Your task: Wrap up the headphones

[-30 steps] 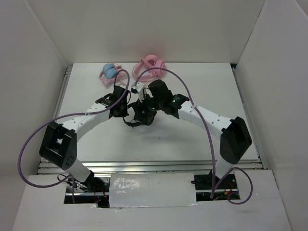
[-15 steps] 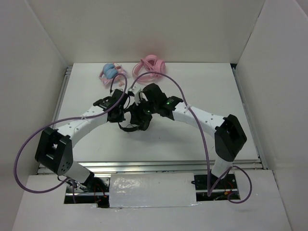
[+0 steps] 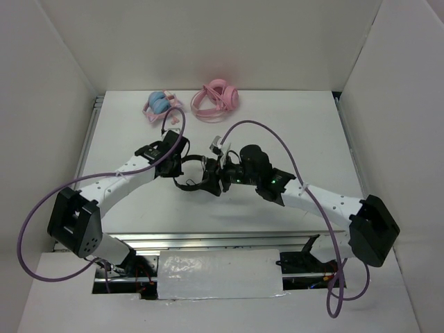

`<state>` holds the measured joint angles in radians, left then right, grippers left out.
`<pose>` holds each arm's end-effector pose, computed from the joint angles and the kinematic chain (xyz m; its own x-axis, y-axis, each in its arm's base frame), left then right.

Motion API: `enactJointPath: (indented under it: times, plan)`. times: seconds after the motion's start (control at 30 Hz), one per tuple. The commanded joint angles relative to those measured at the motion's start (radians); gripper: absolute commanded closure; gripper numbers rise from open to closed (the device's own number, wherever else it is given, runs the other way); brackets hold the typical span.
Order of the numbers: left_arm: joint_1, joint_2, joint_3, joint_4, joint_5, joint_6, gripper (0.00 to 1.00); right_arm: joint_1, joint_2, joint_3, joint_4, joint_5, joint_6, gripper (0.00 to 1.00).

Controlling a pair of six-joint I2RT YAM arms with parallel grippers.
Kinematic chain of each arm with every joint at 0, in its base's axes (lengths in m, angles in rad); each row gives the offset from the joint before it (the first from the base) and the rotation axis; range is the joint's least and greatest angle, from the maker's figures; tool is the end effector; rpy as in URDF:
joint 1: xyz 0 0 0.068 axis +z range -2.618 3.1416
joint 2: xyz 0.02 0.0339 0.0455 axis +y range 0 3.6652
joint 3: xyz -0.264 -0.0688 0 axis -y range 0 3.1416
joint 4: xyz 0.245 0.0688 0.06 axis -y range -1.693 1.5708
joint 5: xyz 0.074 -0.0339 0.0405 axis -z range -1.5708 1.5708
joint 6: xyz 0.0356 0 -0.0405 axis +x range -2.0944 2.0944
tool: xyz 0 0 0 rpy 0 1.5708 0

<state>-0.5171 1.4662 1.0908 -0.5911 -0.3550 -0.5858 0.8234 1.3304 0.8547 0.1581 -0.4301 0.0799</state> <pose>0.2698 -0.1392 0.2537 -0.7574 -0.1656 -0.6316 -0.1523 0.9854 -0.0758 0.1954 0.2327 0.2778 -0.2863 -0.2022 -0.9366 -0.9160 0.3445 0.2056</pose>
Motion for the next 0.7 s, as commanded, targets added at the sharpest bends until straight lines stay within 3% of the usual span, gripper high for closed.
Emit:
enactJointPath:
  times: [0.0,0.2,0.37,0.67]
  plan:
    - [-0.008,-0.033,0.018,0.016,0.025,-0.032,1.0,0.028,-0.033,-0.017,0.193,0.016,0.009,0.4]
    - [0.037,0.072,0.225,-0.146,0.062,-0.006,1.0,0.028,-0.078,-0.054,0.234,0.149,0.061,0.41]
    - [0.135,0.219,0.401,-0.183,0.03,0.043,1.0,-0.038,-0.186,-0.06,0.138,0.31,0.129,0.39]
    - [0.239,0.615,0.978,-0.24,-0.027,0.127,1.0,-0.173,-0.272,-0.14,0.081,0.425,0.234,0.3]
